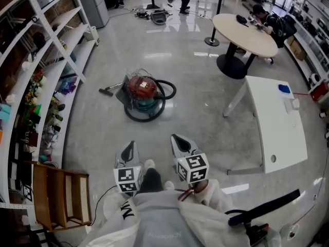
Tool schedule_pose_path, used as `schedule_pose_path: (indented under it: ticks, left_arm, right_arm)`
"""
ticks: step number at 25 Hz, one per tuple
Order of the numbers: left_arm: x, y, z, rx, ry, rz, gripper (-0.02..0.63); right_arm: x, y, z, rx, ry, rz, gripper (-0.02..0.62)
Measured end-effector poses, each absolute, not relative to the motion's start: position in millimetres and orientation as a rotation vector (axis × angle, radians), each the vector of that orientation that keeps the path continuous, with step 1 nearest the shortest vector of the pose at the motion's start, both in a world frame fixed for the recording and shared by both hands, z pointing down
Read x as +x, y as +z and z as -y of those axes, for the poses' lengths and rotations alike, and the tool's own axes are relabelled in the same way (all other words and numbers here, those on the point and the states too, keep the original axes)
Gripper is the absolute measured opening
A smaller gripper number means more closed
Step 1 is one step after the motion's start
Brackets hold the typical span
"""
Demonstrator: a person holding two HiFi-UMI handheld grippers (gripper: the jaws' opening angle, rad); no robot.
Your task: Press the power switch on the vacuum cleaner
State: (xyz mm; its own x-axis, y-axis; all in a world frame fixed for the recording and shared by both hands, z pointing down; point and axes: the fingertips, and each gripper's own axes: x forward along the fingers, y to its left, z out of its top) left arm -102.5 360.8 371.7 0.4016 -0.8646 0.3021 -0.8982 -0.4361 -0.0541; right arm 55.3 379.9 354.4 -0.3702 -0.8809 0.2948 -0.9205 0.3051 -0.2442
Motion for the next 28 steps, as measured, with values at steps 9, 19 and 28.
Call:
schedule_pose_path:
  ticks: [9,19,28]
  left_arm:
    - [-97,380,-350,2.522,0.434,1.586,0.0]
    - [-97,379,-324,2.526,0.404,1.574,0.0]
    - [-100,383,-295,2.523,0.411,1.552,0.0]
  right_arm:
    - [63,360,-373,1.705,0.58,2.435,0.0]
    - [61,363,-348,1.706,0.585,2.421,0.0]
    - [59,366,-319,1.719,0.595,2.401,0.0]
